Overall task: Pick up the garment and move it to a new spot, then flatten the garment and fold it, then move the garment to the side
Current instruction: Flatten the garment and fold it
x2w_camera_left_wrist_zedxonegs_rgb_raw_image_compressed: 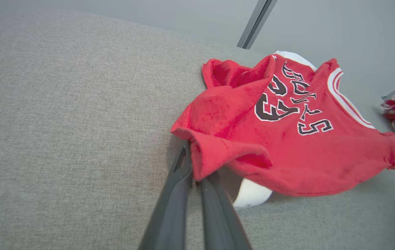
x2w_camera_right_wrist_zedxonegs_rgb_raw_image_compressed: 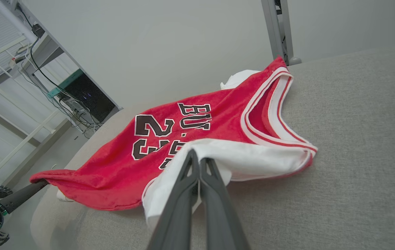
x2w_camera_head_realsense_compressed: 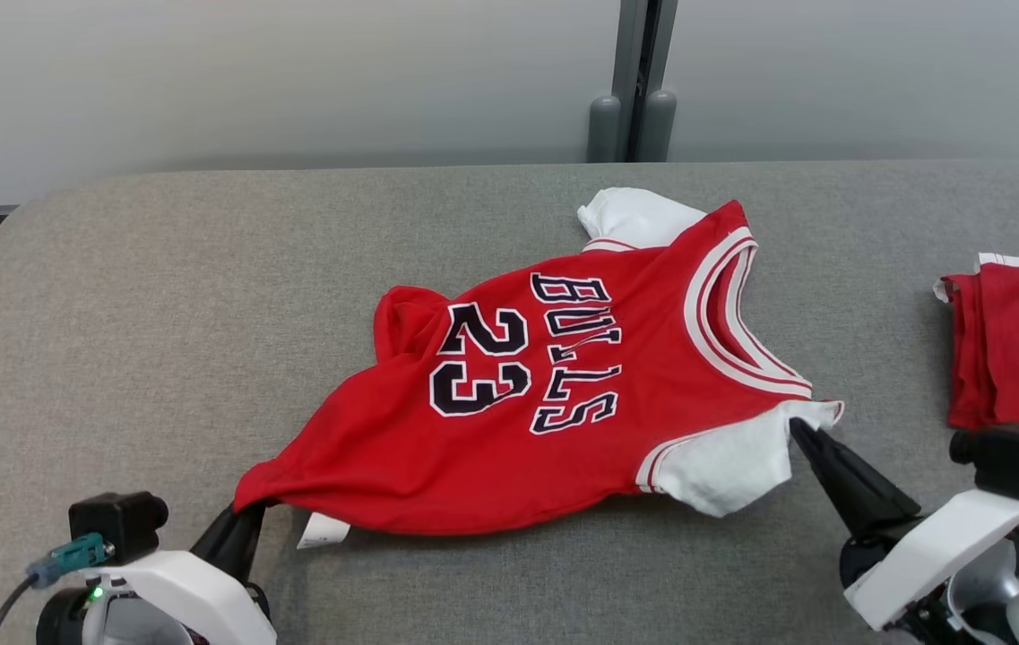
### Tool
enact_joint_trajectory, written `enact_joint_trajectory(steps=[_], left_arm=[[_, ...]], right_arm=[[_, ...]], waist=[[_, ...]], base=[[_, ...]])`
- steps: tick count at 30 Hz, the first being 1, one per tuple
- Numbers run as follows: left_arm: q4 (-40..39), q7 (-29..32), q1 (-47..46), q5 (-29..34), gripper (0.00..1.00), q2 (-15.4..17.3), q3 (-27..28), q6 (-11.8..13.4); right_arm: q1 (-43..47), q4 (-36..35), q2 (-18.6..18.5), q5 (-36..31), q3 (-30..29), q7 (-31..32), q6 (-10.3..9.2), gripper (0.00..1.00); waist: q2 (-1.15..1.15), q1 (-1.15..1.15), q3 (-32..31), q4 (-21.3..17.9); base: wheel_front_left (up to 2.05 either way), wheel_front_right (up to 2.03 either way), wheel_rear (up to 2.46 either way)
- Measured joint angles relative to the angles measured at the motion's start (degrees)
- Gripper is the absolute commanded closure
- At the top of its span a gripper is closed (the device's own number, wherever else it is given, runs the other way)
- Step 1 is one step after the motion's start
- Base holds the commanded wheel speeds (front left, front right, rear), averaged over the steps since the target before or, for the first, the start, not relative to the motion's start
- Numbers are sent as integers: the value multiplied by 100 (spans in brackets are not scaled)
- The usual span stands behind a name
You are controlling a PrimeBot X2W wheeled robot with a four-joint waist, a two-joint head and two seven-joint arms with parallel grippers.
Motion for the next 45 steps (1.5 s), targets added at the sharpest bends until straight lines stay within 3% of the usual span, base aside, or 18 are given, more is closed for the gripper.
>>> enact_joint_trajectory(steps=[6,11,16,22,30,35,45], left_arm=[[-533,567,-486,77,100,420,-8,-19],[-553,1226,-1523,82,100,828,-15,-274],[-49,2016,-2880,-60,100,1078,-134,-623],[784,2763,-4612,-278,100,1191,-218,-822],[1753,4278,-6685,-787,100,1081,-328,-848],[2185,4127,-7897,-464,100,1112,-294,-692],[3188,3094,-9412,24,100,875,-444,-790]], right_arm=[[-573,-186,-196,89,-181,55,0,100],[-1630,-56,-454,213,-165,144,0,100],[-2993,330,-703,142,134,140,-1,100],[-4766,1156,-670,226,559,-1,0,100],[-7070,2316,-609,279,1024,-34,0,100],[-8315,2904,-460,256,1178,-397,0,100],[-9769,3909,-178,-35,1485,-1596,1,100]], waist=[[0,0,262,-53],[0,0,621,-80],[0,0,1052,-96],[0,0,1624,-137],[0,0,2334,-201],[0,0,2682,-262],[0,0,2961,-365]], base=[[0,0,0],[0,0,0],[0,0,0],[0,0,0],[0,0,0],[0,0,0],[0,0,0]])
